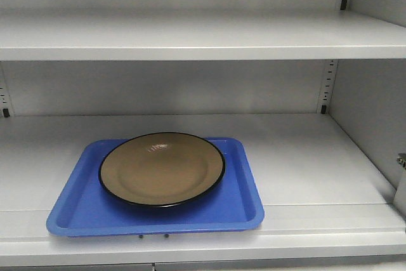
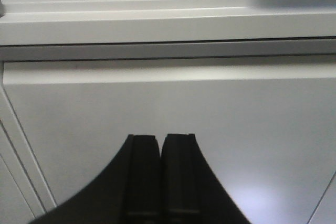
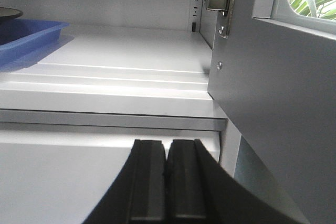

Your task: Place disk in tray to left cabinet

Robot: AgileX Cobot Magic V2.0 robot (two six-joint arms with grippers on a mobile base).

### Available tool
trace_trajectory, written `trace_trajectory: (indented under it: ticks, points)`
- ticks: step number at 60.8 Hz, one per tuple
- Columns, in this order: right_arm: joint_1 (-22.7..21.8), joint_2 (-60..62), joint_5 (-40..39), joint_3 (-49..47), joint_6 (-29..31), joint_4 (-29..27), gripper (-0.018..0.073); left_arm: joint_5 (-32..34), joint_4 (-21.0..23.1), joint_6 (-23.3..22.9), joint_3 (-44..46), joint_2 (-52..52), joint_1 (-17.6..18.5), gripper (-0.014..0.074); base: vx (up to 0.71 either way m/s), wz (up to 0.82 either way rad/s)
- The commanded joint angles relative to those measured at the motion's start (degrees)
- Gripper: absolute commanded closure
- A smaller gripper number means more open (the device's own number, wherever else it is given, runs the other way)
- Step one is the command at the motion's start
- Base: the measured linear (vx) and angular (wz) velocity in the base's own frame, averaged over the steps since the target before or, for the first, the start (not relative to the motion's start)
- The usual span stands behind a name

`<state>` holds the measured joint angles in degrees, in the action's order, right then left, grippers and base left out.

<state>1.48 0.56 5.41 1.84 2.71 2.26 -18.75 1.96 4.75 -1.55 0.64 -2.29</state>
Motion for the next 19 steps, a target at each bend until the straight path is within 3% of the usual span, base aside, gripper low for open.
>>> trace_trajectory:
  ticks: [1,19]
  points:
    - [-0.4,0.49,-4.35,1.06,-0.12,0.16,0.0524,4.54,0.17,0.06,-0.72,-0.24,-0.22,0.0603,0.0,0.0]
    - [-0.4,0.49,-4.35,1.06,-0.12,0.16,0.0524,4.54,0.17,0.06,-0.72,-0.24,-0.22,0.0603,0.0,0.0]
